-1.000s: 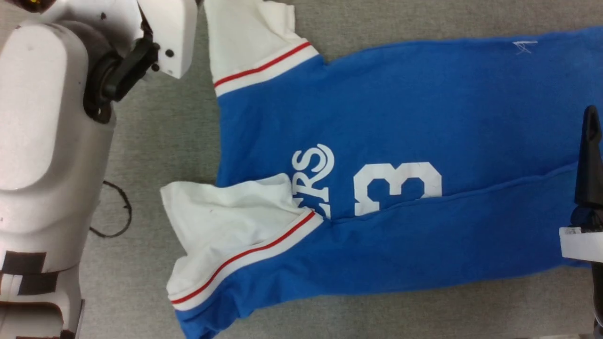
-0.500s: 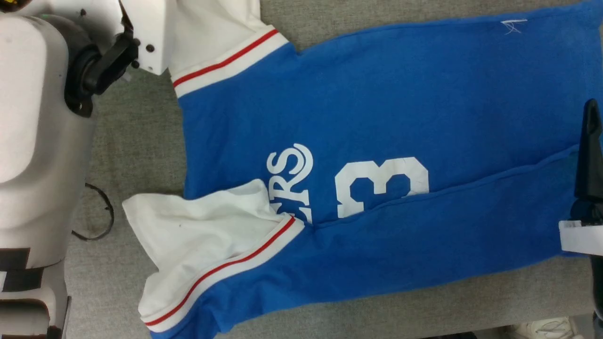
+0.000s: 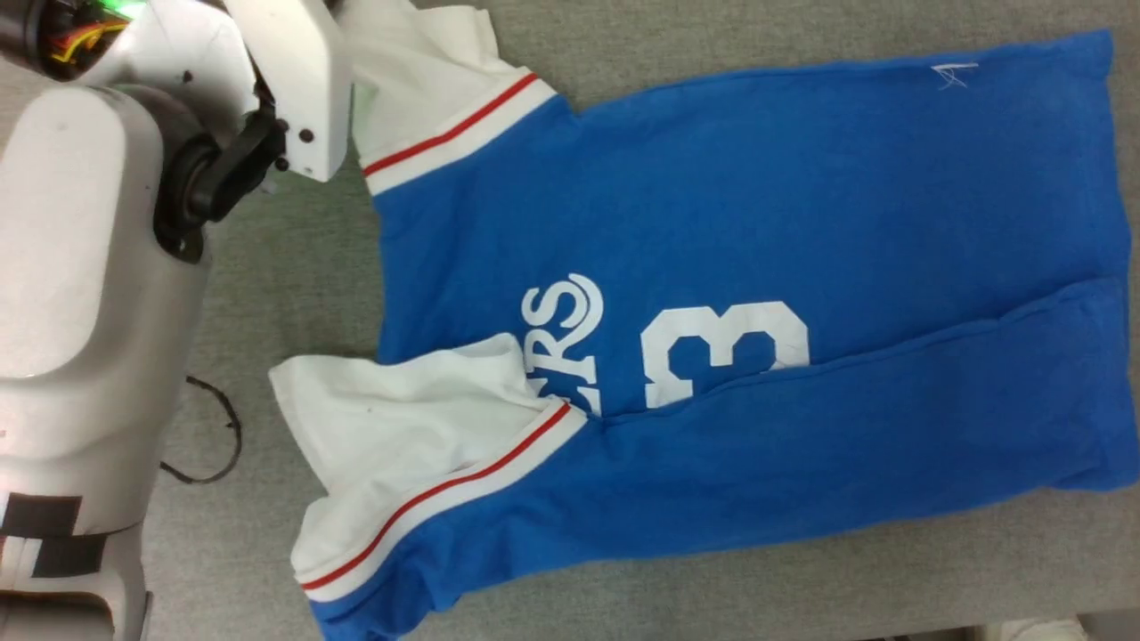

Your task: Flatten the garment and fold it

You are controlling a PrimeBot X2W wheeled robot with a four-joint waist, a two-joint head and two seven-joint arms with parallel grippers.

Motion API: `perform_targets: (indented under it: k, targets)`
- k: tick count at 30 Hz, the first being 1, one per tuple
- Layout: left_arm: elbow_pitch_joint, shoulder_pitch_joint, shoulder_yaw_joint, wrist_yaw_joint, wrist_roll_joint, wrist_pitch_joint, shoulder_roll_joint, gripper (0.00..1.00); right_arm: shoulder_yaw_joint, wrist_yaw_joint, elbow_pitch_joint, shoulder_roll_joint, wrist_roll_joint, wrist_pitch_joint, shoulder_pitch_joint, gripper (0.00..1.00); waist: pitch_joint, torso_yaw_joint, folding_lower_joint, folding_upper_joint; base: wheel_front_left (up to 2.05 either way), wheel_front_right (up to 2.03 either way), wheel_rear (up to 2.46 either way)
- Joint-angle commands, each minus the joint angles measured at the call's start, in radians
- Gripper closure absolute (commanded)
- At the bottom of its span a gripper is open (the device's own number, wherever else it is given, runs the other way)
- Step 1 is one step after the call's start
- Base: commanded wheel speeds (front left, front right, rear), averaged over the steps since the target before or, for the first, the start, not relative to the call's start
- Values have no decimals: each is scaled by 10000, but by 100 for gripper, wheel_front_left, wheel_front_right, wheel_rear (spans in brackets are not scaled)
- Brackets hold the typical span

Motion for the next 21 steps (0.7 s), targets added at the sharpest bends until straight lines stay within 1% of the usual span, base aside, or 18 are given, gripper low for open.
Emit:
perform_targets:
  k: [1,3,4,6,8,11,15,21]
  targets:
    - [-30,151,2,44,-56,-92,-74,100,16,-21,326,-163,236,582,-305,0,-67,151,1,0,0,0,0]
    - [-45,131,-38,49,-82,-154,-159,100,156,-21,826,-751,387,1564,-699,0,-32,267,1,0,0,0,0]
    - [-52,114,-42,62,-109,-189,-210,100,139,-21,1138,-856,546,2055,-811,0,2,323,1,0,0,0,0]
    - [-76,60,-72,73,-127,-241,-285,100,-36,-21,1656,-856,935,2885,-1028,0,98,425,1,0,0,0,0]
    - [-96,8,-88,86,-134,-300,-332,100,-185,-21,2088,-931,1070,3708,-1116,0,210,505,1,0,0,0,0]
    - [-116,-70,-110,103,-131,-370,-369,100,-269,-21,2416,-1134,1029,4433,-1159,0,402,604,1,0,0,0,0]
    - [-102,-131,-140,122,-139,-389,-380,100,-337,-21,2640,-1138,1028,4828,-1177,0,588,666,1,0,0,0,0]
    - [-123,-262,-202,124,-181,-351,-411,100,-235,-21,2935,-1214,988,4804,-1188,0,823,780,1,0,0,0,0]
